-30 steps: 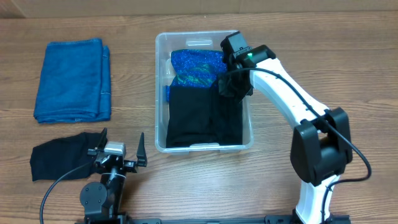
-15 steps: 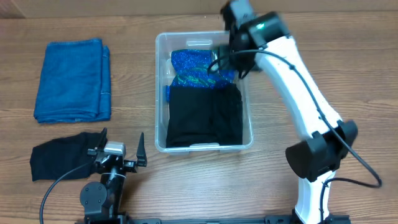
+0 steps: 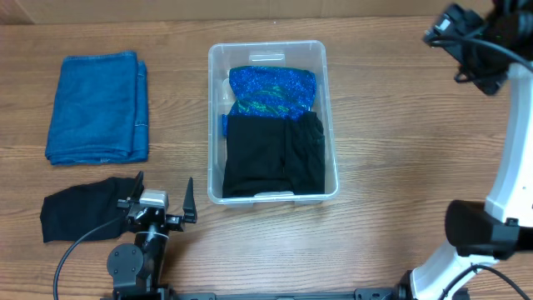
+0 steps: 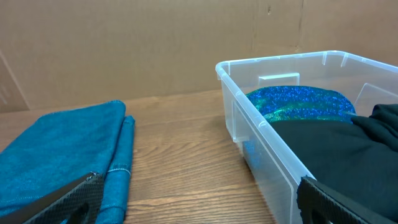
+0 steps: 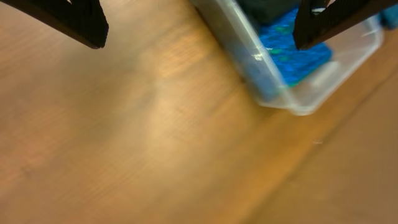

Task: Pack container
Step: 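Press the black cloth flat and withdraw the right gripper to the right, then move the left gripper to the black cloth at front left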

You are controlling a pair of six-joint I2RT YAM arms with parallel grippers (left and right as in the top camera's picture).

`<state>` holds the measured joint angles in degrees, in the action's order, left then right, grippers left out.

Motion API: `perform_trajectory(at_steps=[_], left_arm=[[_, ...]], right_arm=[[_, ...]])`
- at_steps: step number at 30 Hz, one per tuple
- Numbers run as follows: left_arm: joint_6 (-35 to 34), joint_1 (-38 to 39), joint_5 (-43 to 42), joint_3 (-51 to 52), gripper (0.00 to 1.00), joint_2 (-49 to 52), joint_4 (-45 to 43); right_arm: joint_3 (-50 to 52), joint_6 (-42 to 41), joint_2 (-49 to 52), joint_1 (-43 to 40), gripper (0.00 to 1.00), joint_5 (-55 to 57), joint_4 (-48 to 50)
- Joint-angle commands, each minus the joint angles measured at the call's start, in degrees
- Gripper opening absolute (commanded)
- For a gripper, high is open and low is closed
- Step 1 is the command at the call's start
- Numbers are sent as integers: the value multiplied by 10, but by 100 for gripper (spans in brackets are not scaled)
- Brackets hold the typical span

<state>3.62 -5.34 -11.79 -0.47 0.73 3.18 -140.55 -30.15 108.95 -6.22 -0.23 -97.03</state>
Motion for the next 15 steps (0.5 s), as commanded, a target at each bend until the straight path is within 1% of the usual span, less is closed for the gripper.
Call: perform_trajectory(at_steps=[1,3,5,9,10,12,15], left_arm=[[11,-4,2,2,100,-5,0],[11,-4,2,2,100,-5,0],[11,-4,2,2,100,-5,0],[11,-4,2,2,100,-5,0],[11,-4,2,2,100,-5,0],[11,-4,2,2,100,-5,0],[11,-4,2,2,100,-5,0]], right_arm=[[101,-17,-17,-65,100,-12,0],[159,-31,-17,-110,100,-12,4],[193,-31,-17,-151,100,-12,20],[219,-32,-17,-219,100,-17,37],[224,-49,-17,-234,100,-21,42],[233,-75,-17,-254,100,-20,43],[244,-74,-16,-265,100,-20,44]])
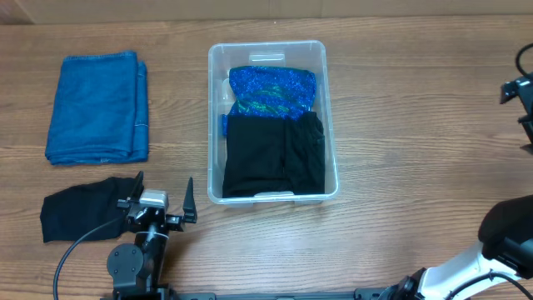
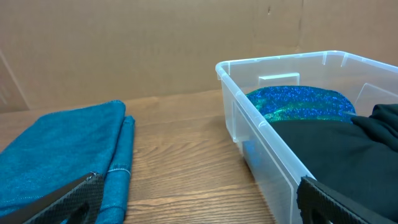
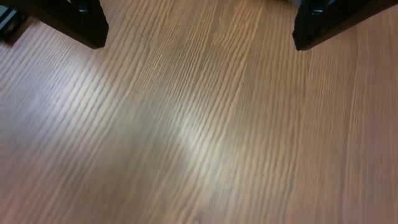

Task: Pack container
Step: 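Move the left gripper to the black cloth at front left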

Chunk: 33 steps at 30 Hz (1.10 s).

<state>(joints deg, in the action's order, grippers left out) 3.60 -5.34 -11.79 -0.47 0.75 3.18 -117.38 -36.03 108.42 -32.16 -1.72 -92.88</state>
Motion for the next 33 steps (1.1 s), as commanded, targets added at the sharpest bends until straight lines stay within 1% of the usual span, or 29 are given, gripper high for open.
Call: perform_trajectory(at_steps=[1,13,14,15,16,17,18,21,24,26,27,29,30,31,32,33], left_arm=[[11,-4,2,2,100,-5,0],[11,-4,2,2,100,-5,-5],[11,-4,-3,2,100,-5,-7],[12,-4,-47,-4,100,-5,-16],[12,-4,-87,-20,100,-5,-15],[12,-4,-105,-40,100,-5,-9],[11,-4,-108,-64,100,-5,0],[22,-4,-89,-168,100,14,80],[48,-4,-73,-295,100,122,227],[76,-4,-100,-387,100,228,329],[84,-3,-133,-429,100,277,361],[78,-3,-184,-493,100,354,408],[79,-4,-173,-517,100,386,412],[52,-4,-154,-537,100,411,417],[12,-4,-128,-555,100,432,424],[-50,-4,-88,-581,100,461,444]], right_arm=[[17,-16,-10,-5,100,-5,4],[19,-15,-10,-5,100,-5,13],[19,-15,-10,-5,100,-5,13],[19,-15,-10,-5,100,-5,13],[19,-15,-10,-5,100,-5,13],[19,-15,-10,-5,100,-5,13],[19,-15,-10,-5,100,-5,13],[19,-15,-10,-5,100,-5,13],[19,-15,-10,-5,100,-5,13],[19,-15,-10,-5,100,-5,13],[19,-15,-10,-5,100,-5,13],[19,-15,-10,-5,100,-5,13],[19,-15,-10,-5,100,-5,13],[19,-15,-10,-5,100,-5,13],[19,-15,-10,-5,100,-5,13],[19,-15,-10,-5,100,-5,13]])
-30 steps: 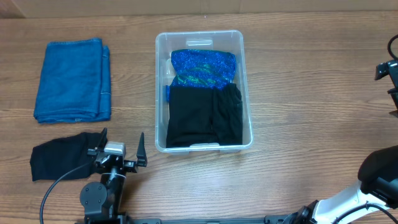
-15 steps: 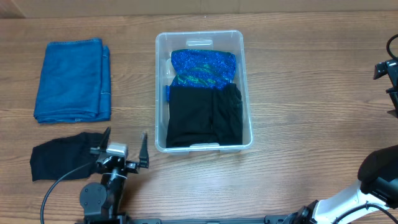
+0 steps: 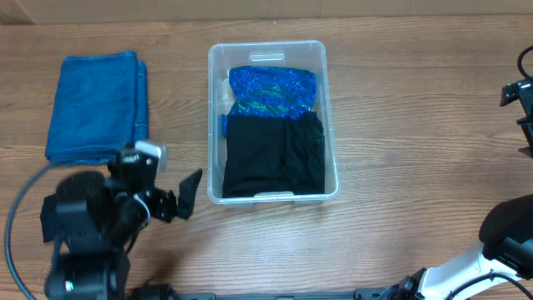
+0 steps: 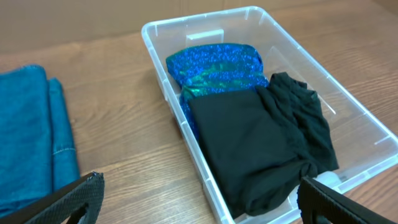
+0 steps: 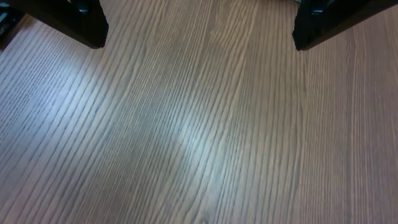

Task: Pack container
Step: 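Move the left gripper to the black cloth at front left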

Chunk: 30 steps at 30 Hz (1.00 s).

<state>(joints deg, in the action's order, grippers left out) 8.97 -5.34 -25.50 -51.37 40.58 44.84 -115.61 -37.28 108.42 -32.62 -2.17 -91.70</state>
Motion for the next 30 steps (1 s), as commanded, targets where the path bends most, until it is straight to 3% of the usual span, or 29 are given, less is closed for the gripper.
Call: perform_trajectory(at_steps=[1,3,8,9,10,14,17,21,24,30], left_arm=[[-148,-5,84,-105,100,95,64],[-172,-11,102,-181,100,167,137],[-199,-12,88,-214,100,246,168],[-285,-31,131,-214,100,250,177],[-325,-60,145,-214,100,249,182],[-339,-192,98,-213,100,245,219],[-305,-308,71,-184,100,245,249],[-182,-446,-130,-83,100,239,212],[-112,-531,-208,17,100,239,159],[-117,-613,-217,162,100,242,40]], right_arm=[[1,-3,-10,-1,100,-1,1],[1,-3,-10,-1,100,-1,1],[1,-3,-10,-1,100,-1,1],[1,-3,-10,-1,100,-1,1],[1,-3,-10,-1,100,-1,1],[1,-3,-10,-1,100,-1,1],[1,-3,-10,-1,100,-1,1],[1,-3,-10,-1,100,-1,1],[1,-3,-10,-1,100,-1,1],[1,-3,-10,-1,100,-1,1]])
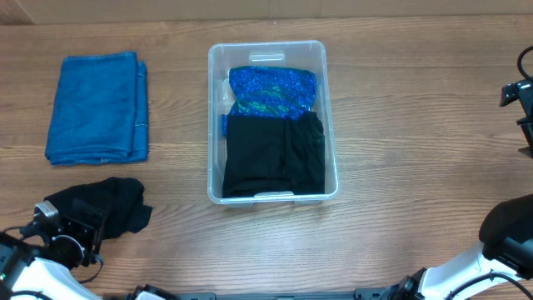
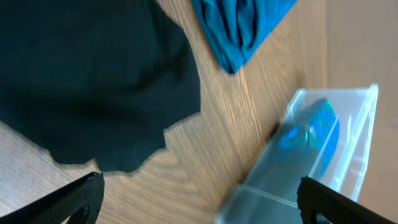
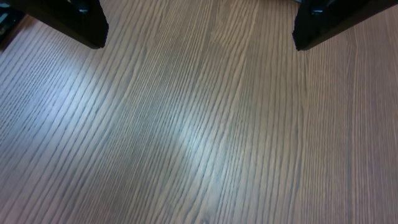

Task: Pack container
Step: 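Move the left gripper to the black cloth at front left, then grasp the black cloth with the left gripper and lift it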

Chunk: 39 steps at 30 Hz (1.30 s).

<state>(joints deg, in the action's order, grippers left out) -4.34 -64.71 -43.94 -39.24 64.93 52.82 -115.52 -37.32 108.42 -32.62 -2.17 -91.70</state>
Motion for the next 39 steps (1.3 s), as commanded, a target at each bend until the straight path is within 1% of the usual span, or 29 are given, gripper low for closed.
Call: perform_trajectory(at_steps=[1,2,4,11,13,15,18,25,28,31,35,39], left_arm=[[3,-20,-18,48,100,3,-54],[-22,-20,13,49,100,10,-63],[-41,-20,68,49,100,24,-82],[-51,-20,87,49,100,84,-116],[-87,-20,151,49,100,106,-118],[-87,-20,171,50,100,128,-143],[-95,-20,169,50,100,149,-172],[-103,-20,107,50,100,184,-248],[-108,-12,101,50,100,195,-279],[-123,3,82,50,100,228,-310],[-136,26,79,50,100,273,-347],[-141,38,79,50,100,292,-360]], right_arm=[[0,-2,-10,-1,100,-1,1],[0,-2,-10,-1,100,-1,1],[0,-2,-10,-1,100,-1,1],[0,-2,-10,-1,100,-1,1],[0,-2,-10,-1,100,-1,1],[0,-2,-10,-1,100,-1,1],[0,-2,-10,-1,100,-1,1],[0,-2,-10,-1,100,-1,1],[0,-2,-10,-1,100,-1,1],[0,-2,-10,-1,100,-1,1],[0,-2,-10,-1,100,-1,1],[0,-2,-10,-1,100,-1,1]])
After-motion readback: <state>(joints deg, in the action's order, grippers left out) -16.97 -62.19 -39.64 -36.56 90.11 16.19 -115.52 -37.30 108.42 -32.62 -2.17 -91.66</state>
